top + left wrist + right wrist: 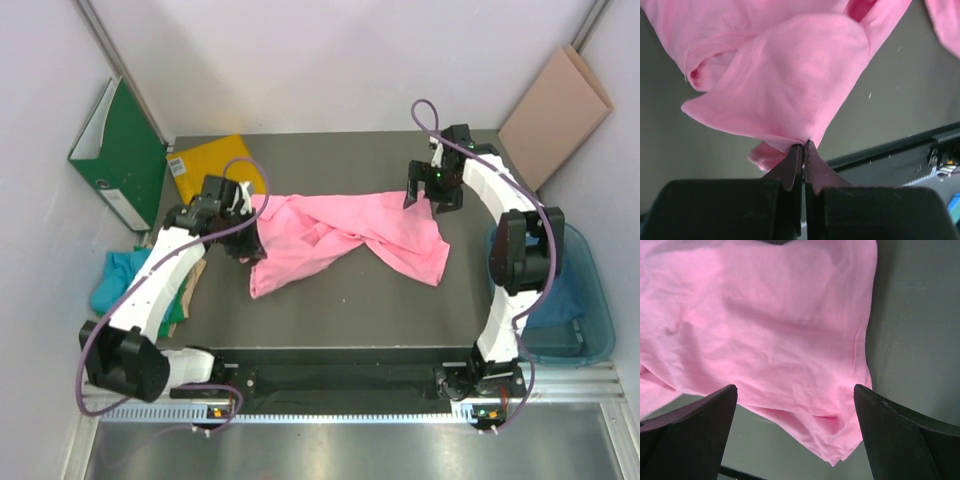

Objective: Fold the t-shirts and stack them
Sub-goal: Flatten out the tshirt

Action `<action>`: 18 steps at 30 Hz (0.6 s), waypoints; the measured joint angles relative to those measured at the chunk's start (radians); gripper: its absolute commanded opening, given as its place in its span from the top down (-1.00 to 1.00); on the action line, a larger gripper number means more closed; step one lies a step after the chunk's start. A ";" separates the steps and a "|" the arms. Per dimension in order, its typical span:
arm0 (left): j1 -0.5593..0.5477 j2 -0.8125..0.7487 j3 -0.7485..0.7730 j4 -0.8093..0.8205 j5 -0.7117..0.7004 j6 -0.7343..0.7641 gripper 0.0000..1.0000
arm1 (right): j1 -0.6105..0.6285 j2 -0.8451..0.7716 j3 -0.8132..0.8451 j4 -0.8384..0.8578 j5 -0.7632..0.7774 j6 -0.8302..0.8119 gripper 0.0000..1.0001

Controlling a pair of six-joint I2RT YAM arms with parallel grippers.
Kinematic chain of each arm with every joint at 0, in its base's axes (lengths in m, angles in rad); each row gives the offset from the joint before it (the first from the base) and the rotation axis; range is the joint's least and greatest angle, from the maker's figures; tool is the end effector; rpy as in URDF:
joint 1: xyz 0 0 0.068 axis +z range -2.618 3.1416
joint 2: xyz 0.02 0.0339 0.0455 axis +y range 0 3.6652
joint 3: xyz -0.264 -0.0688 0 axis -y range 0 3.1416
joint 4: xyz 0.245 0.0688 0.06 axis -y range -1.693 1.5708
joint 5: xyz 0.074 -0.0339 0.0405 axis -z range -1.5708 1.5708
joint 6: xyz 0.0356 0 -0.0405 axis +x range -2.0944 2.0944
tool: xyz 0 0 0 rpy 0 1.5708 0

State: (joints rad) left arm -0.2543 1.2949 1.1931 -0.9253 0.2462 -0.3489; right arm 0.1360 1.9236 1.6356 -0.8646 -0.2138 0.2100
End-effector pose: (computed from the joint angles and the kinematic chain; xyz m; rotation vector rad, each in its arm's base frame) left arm 0.2437 -0.0723 0.3094 -0.0339 2.6463 -0.5315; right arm 0.4026 0.0627 0.2498 0.0390 2.7409 0.3898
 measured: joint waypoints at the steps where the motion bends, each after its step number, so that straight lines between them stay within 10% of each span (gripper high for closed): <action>1: 0.000 -0.027 -0.031 -0.018 0.000 -0.011 1.00 | 0.001 0.011 0.011 -0.003 -0.006 0.002 -0.99; 2: -0.001 -0.047 -0.053 -0.034 0.001 -0.021 0.98 | 0.002 0.018 0.021 -0.006 -0.011 0.003 -0.99; 3: -0.002 -0.071 -0.085 -0.046 0.003 -0.031 0.38 | 0.002 0.029 0.035 -0.011 -0.018 0.004 -0.99; 4: -0.002 -0.092 -0.113 -0.062 0.005 -0.041 -0.70 | 0.004 0.038 0.049 -0.015 -0.021 0.004 -0.99; 5: -0.003 -0.106 -0.137 -0.080 0.008 -0.044 -0.98 | 0.006 0.048 0.061 -0.017 -0.024 0.005 -0.99; 18: 0.000 -0.015 0.028 0.013 -0.189 -0.095 -0.83 | 0.014 0.084 0.102 -0.026 -0.043 0.008 -0.99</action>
State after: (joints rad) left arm -0.2546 1.2797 1.2209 -0.9123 0.0570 -0.4442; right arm 0.1501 2.0075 1.7374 -0.8906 -0.2569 0.2184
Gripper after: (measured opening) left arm 0.944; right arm 0.996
